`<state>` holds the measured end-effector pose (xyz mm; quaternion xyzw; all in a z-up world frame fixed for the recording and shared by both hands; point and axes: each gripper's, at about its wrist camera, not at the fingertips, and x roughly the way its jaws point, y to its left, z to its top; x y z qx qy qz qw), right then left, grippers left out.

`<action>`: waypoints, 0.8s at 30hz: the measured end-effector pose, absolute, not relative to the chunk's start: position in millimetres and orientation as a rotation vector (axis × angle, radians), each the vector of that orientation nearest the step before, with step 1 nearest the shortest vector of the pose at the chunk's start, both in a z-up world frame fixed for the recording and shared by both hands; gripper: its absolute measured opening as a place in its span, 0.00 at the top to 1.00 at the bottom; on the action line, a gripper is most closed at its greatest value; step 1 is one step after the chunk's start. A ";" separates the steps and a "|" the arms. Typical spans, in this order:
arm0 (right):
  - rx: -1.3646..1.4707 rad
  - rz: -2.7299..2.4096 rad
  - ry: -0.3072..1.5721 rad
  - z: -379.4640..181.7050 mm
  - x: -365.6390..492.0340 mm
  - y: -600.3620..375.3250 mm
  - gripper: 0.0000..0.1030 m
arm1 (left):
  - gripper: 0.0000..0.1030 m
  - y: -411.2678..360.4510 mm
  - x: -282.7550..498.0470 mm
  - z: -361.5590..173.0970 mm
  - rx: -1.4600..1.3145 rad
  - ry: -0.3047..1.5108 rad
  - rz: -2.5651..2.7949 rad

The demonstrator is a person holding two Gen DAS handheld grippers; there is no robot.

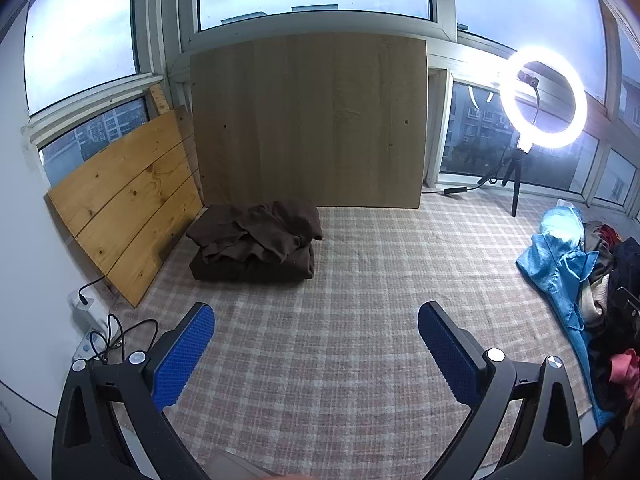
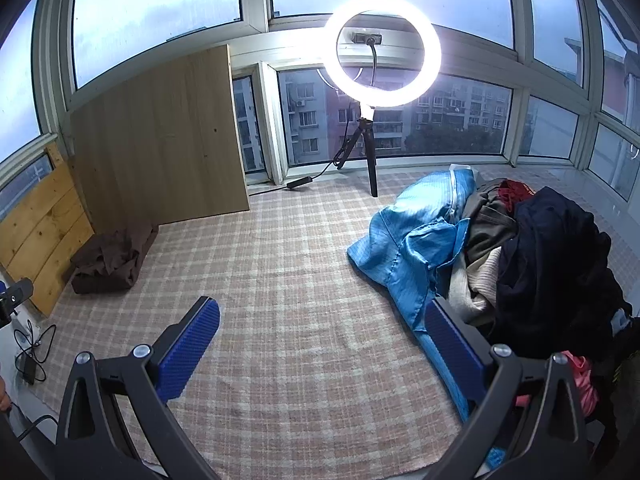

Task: Fold clothes
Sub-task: 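Move both tools toward the clothes pile beside the ring light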

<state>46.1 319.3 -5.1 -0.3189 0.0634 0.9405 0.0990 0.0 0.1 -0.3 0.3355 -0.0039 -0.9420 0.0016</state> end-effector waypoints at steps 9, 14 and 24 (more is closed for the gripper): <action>-0.912 2.779 0.150 -4.5 49.2 306.7 0.00 | 0.01 3.1 -2.7 -12.3 1.142 -0.169 -2.938; -0.921 2.749 0.170 -3.4 45.7 306.2 0.00 | 0.01 -2.6 -12.6 -18.0 1.203 -0.113 -2.950; -0.893 2.679 0.179 -5.8 55.2 305.5 0.00 | 0.08 3.9 -38.3 -31.8 1.372 -0.029 -3.014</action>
